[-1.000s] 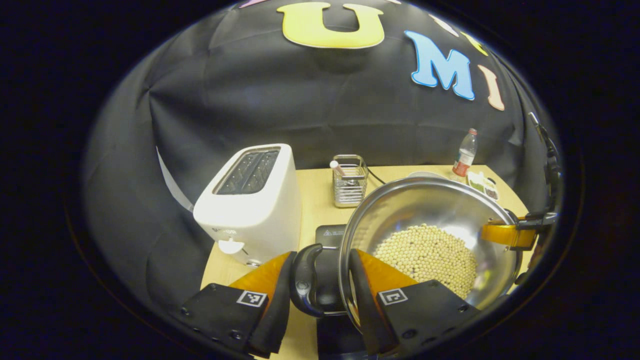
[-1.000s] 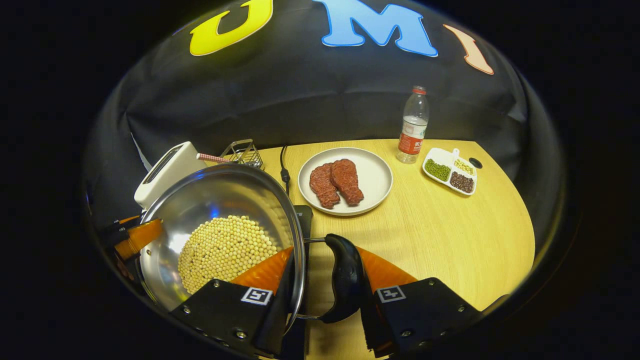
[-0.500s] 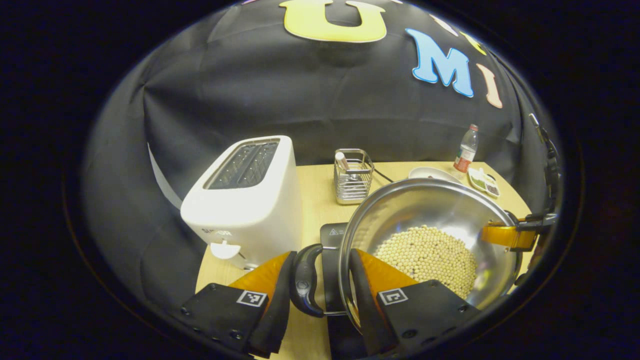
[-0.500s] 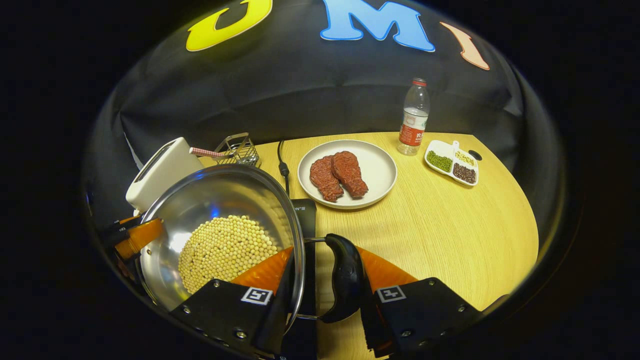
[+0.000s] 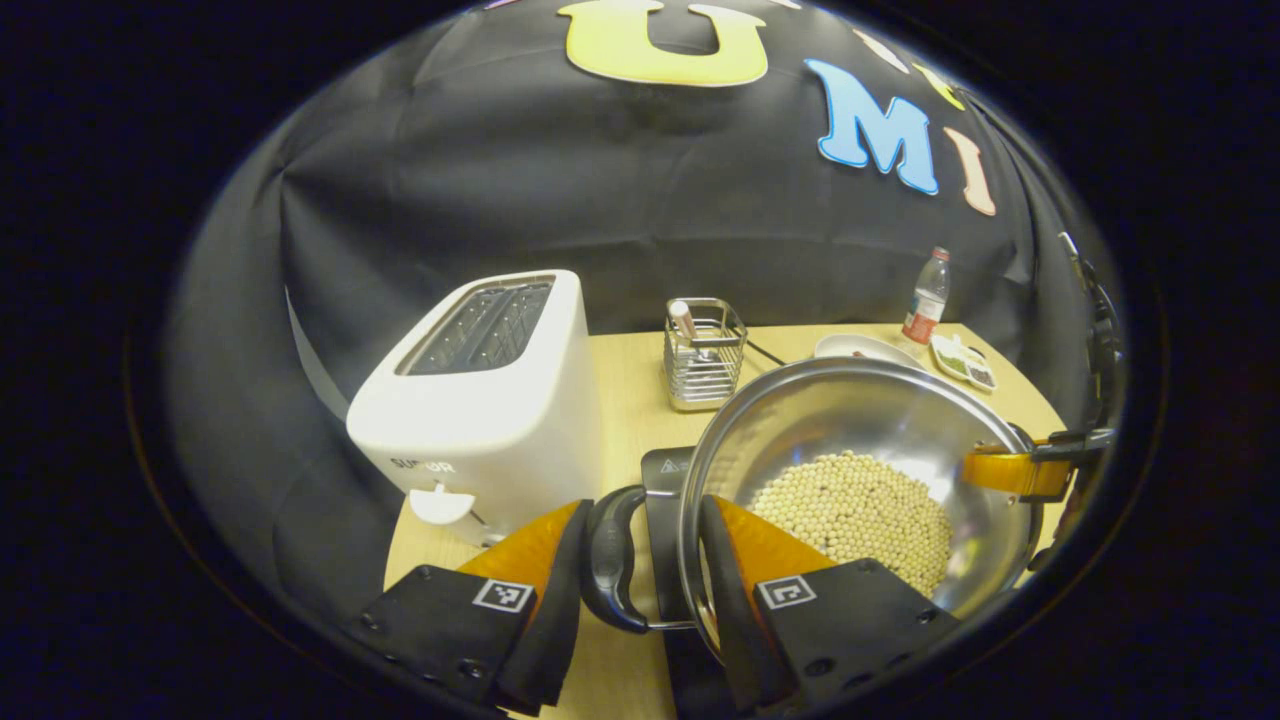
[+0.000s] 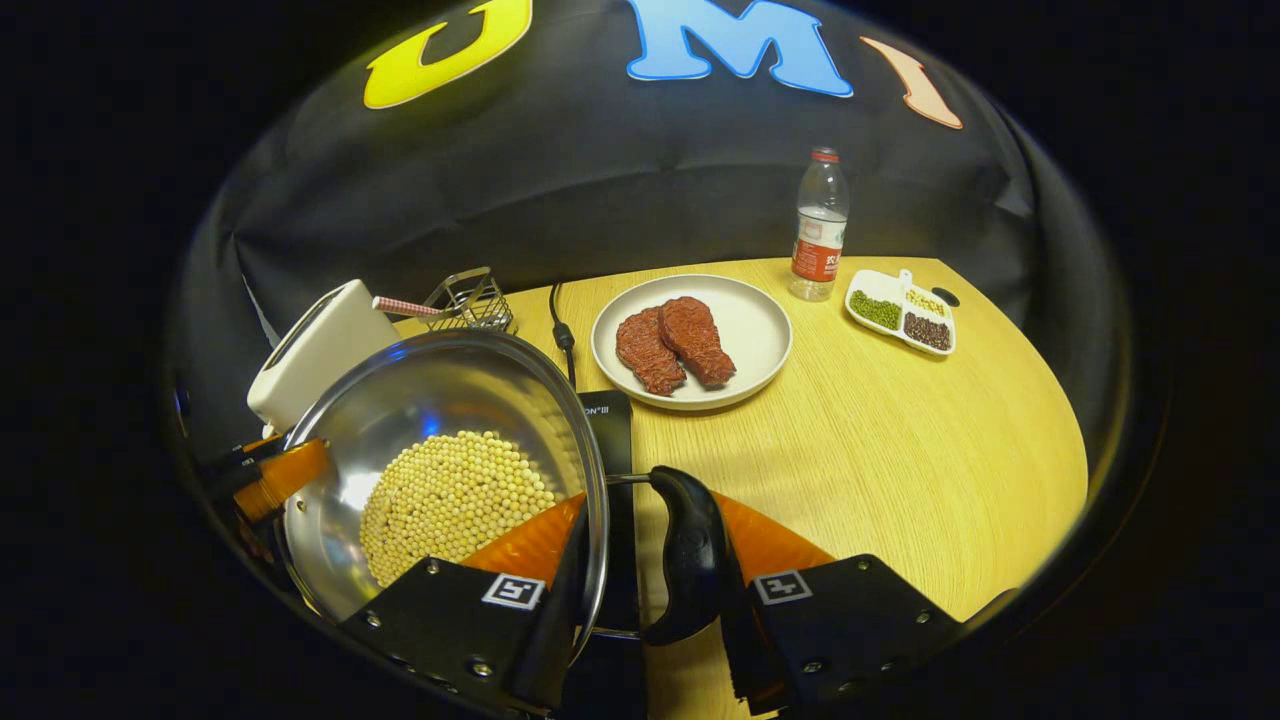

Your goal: First push the handle of the pot to place it horizontally, then grasp the pot with both hands and set it on the induction cooktop.

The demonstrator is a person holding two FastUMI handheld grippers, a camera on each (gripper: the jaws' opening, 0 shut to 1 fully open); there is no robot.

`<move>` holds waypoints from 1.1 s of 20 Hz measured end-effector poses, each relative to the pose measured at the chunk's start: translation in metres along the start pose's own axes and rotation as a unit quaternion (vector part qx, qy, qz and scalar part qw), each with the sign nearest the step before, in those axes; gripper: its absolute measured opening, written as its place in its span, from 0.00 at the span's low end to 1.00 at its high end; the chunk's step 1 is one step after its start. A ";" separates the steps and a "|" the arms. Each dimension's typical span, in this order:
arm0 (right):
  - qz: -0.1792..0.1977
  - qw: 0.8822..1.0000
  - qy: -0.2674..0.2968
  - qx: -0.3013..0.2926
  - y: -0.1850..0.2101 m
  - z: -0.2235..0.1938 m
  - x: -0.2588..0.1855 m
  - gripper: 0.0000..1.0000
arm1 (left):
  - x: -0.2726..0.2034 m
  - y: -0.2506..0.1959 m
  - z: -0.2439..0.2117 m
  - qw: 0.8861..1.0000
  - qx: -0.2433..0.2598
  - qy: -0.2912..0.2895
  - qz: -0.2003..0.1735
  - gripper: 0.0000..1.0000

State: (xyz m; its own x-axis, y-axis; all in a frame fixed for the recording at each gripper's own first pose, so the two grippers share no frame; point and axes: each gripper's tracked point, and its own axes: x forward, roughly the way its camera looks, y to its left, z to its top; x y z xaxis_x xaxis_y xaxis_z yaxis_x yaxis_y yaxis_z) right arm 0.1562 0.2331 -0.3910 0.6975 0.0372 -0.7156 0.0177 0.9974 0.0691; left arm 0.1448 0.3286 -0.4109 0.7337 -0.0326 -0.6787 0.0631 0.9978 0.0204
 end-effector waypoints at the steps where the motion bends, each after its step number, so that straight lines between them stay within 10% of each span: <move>1: 0.001 1.000 -0.002 0.000 0.001 0.000 0.001 0.62 | 0.000 0.002 -0.002 1.000 0.000 -0.002 0.000 0.64; 8: 0.016 1.000 -0.011 -0.012 0.002 0.005 0.000 0.62 | -0.006 0.004 0.005 0.999 -0.029 -0.022 0.011 0.70; 11: 0.016 0.997 -0.057 -0.043 -0.004 0.027 -0.016 0.81 | -0.034 0.014 0.020 0.997 -0.039 -0.056 0.031 0.84; 22: 0.036 0.968 -0.240 -0.061 -0.073 0.140 -0.181 0.96 | -0.212 -0.079 0.150 0.971 -0.051 -0.222 0.073 0.91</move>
State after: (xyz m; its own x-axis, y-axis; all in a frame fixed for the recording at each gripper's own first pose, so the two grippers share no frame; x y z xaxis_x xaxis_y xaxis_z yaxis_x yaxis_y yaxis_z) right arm 0.1287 0.1447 -0.1691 0.9468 0.1030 -0.3050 -0.1073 0.9942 0.0027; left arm 0.0860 0.2478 -0.1586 0.9504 0.1106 -0.2906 -0.1143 0.9934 0.0044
